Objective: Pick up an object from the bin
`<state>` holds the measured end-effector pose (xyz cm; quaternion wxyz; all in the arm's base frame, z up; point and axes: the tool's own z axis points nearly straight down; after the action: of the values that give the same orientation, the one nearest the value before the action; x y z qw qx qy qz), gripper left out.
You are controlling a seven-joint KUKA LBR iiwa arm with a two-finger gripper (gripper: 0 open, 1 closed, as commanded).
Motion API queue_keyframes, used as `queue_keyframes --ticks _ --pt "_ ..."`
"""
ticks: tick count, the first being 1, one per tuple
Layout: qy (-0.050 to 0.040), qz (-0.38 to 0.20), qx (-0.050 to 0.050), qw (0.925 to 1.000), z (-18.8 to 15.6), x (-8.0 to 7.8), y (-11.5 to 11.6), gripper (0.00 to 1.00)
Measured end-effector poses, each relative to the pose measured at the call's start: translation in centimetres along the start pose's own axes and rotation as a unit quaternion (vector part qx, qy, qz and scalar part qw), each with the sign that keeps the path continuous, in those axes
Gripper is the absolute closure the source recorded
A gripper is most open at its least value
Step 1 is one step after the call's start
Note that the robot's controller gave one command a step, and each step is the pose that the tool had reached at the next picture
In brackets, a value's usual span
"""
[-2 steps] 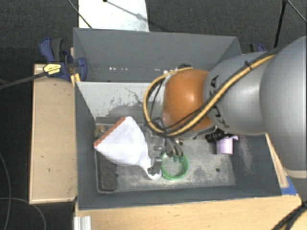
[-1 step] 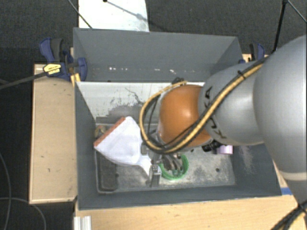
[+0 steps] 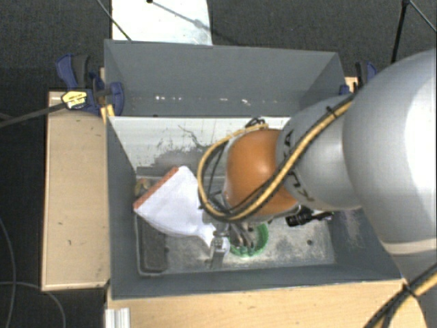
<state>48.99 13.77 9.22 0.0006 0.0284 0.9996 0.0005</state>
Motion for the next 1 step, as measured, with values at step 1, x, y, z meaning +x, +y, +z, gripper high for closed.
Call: queue_keyframes --ticks 1 --pt "-0.0005 0.014 0.000 0.9999 2.22 -2.38 0.29 1.00"
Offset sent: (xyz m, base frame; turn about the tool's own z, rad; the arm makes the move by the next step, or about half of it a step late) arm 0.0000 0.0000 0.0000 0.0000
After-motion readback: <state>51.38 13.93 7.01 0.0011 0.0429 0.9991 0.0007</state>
